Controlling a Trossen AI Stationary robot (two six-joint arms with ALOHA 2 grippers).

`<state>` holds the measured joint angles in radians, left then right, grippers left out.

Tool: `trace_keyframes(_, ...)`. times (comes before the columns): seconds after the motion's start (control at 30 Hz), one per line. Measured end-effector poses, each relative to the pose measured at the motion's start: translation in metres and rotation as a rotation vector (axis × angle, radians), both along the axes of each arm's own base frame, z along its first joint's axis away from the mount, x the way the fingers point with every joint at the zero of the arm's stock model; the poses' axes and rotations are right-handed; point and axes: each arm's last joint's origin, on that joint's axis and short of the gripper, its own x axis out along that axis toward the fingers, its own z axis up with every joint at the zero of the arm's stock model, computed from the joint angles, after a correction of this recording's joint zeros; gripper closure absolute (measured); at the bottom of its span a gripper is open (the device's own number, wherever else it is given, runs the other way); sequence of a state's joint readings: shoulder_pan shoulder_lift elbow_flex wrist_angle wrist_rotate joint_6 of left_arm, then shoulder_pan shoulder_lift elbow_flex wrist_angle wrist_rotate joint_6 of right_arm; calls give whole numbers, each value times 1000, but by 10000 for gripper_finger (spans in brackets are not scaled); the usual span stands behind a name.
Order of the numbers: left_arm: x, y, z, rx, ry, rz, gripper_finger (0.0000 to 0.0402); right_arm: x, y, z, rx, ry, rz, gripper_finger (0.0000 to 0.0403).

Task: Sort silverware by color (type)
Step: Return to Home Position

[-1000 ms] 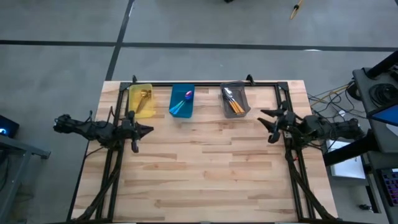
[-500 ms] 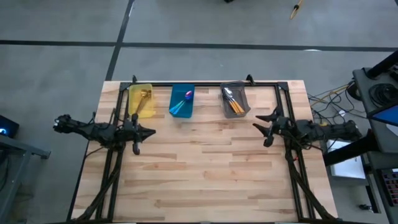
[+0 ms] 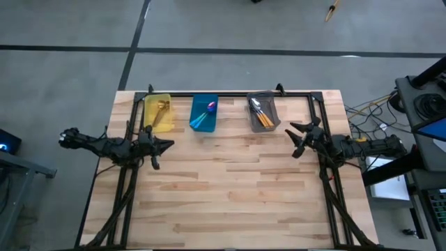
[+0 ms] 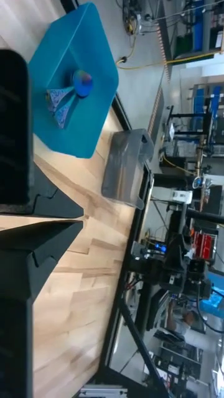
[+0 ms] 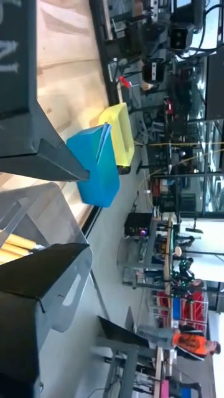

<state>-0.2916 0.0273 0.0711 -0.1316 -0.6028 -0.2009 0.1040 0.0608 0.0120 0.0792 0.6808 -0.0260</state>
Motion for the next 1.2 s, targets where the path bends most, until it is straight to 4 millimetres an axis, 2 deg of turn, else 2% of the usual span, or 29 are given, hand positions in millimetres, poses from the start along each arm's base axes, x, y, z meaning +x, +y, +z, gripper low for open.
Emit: trace_keyframes(1.2,1,0,-1,-5,14,-2,402,0,0,0,6,-4,1,243)
